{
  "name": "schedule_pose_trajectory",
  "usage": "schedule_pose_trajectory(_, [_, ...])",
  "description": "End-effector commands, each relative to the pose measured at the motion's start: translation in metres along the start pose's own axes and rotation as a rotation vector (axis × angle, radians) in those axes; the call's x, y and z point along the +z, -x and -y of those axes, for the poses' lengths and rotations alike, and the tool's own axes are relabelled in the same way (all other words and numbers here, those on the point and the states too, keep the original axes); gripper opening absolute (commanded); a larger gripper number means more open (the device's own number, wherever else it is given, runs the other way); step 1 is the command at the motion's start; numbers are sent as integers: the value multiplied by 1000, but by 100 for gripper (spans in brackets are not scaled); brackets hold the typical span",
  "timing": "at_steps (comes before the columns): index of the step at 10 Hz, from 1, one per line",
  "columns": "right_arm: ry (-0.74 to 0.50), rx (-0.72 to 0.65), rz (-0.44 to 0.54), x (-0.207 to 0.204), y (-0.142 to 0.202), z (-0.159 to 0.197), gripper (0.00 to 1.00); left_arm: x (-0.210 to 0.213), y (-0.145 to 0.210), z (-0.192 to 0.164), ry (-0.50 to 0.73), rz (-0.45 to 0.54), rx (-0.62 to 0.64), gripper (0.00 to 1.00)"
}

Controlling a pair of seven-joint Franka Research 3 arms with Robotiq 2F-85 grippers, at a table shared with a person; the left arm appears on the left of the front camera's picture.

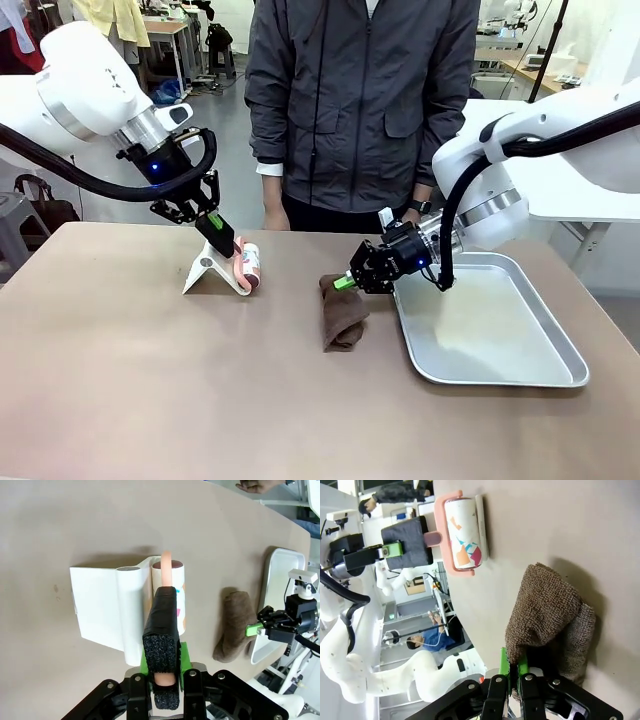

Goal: Clean the surface of the table.
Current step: Return the Lint Roller and towel to their original positions.

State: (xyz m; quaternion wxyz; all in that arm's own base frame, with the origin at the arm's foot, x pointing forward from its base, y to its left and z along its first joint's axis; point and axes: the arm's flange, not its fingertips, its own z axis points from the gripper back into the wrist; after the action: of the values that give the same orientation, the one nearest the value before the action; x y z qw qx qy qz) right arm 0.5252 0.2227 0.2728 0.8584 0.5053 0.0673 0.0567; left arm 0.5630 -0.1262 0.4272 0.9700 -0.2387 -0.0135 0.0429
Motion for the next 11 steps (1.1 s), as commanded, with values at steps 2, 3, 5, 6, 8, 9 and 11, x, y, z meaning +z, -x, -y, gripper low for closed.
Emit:
schedule_pose_trajectory(2, [-30,-31,0,0,-7,-4,29,7,-4,-2,-24,-2,32,89])
schedule_pose_trajectory(3, [-34,-31,-4,0,-6,-4,62,7,-5,-2,-24,2,34,100])
schedule_pose_trajectory(5, [-45,-35,0,3,-7,-2,100,7,-6,-3,-26,7,45,100])
schedule_pose_trajectory(6, [-50,-37,-3,3,-7,-1,100,9,-7,-4,-21,11,55,100])
schedule_pose_trajectory(8, [-42,-41,-1,6,-8,-1,97,16,-5,-8,-11,29,69,100])
schedule_pose_trajectory(9, [-32,-31,-1,7,-6,-3,100,21,-2,-10,-5,38,69,100])
schedule_pose_trajectory(11, [20,-22,-6,11,-1,-9,100,33,10,-11,12,61,58,100])
